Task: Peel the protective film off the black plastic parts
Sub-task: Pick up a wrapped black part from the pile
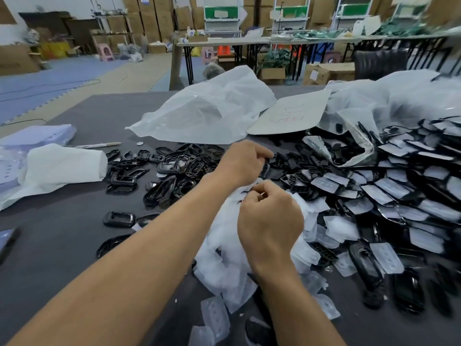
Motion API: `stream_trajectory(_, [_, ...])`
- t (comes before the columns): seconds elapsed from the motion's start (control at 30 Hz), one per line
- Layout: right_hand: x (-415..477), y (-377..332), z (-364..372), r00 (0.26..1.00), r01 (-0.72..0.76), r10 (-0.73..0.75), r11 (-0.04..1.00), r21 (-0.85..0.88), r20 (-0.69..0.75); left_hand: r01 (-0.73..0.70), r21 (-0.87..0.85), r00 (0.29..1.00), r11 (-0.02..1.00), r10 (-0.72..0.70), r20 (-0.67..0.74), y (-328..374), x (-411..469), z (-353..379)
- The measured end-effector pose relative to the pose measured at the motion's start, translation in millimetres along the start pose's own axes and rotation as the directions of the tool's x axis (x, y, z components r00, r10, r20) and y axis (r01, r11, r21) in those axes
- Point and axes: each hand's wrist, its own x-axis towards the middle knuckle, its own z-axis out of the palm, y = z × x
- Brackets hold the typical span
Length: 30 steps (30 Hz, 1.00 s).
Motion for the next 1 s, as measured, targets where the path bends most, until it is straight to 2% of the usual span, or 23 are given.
stream_trajectory(0.1, [1.1,0.6,-0.7,1.0,-0.001,0.001,0.999,0.037,0.016,-0.049,0.259,0.99,0.965,0.012,0.142,4.3,22.4,21.1])
stream_trajectory(0.2, [1.6,0.9,1.1,0.999,-0.018,0.015,0.998,0.061,0.046,-0.03,0.333,0.993,0.942,-0.01,0.118,3.7,28.9,32.5])
stream_trajectory(0.33, [3.0,0.9,2.1,0.998,-0.041,0.037,0.996,0.085,0.048,0.048,0.213,0.999,0.976,-0.044,-0.025,-0.6,27.3,31.4])
stream_trajectory(0.47, [1.9,0.6,1.7,0.997,-0.053,0.046,0.992,0.113,0.059,0.044,0.17,0.998,0.985,-0.035,-0.053,-5.9,11.3,25.5])
stream_trajectory(0.53, [2.2,0.7,0.6,0.998,-0.046,0.039,0.987,0.157,0.047,0.077,0.059,0.985,0.995,-0.067,-0.156,-8.4,2.1,17.9])
stream_trajectory(0.6, [3.1,1.1,-0.8,0.999,-0.035,0.026,0.973,0.23,0.039,0.151,-0.164,0.941,0.975,-0.193,-0.279,-9.3,-9.0,5.7])
stream_trajectory(0.63, [2.9,0.6,-0.9,0.999,-0.026,0.014,0.963,0.267,0.046,0.181,-0.349,0.904,0.919,-0.295,-0.308,-10.7,-15.7,-2.6])
stream_trajectory(0.67, [2.2,-0.4,-0.8,0.998,-0.018,-0.001,0.952,0.305,0.06,0.187,-0.567,0.873,0.802,-0.401,-0.279,-10.0,-24.8,-12.5])
stream_trajectory(0.7, [1.5,-1.2,-0.3,0.997,-0.013,-0.014,0.939,0.344,0.076,0.172,-0.753,0.858,0.635,-0.473,-0.202,-10.0,-35.0,-21.9])
stream_trajectory(0.73, [0.4,-1.6,0.1,0.996,-0.006,-0.029,0.927,0.375,0.089,0.154,-0.866,0.858,0.475,-0.498,-0.121,-11.4,-47.2,-30.5])
stream_trajectory(0.77, [-0.6,-1.9,0.4,0.994,0.004,-0.048,0.917,0.398,0.101,0.14,-0.918,0.867,0.37,-0.495,-0.067,-13.5,-60.9,-38.7])
stream_trajectory(0.9, [-5.1,-5.5,2.5,0.978,0.017,-0.109,0.888,0.46,0.175,0.132,-0.97,0.888,0.205,-0.46,0.023,-28.0,-117.7,-56.8])
stream_trajectory(0.97, [-10.1,-8.2,3.9,0.969,0.017,-0.133,0.877,0.48,0.208,0.096,-0.975,0.884,0.202,-0.467,-0.01,-33.4,-139.7,-59.3])
stream_trajectory(1.0, [-11.9,-9.3,4.7,0.966,0.016,-0.141,0.87,0.493,0.217,0.063,-0.968,0.878,0.242,-0.475,-0.061,-35.3,-148.4,-59.7])
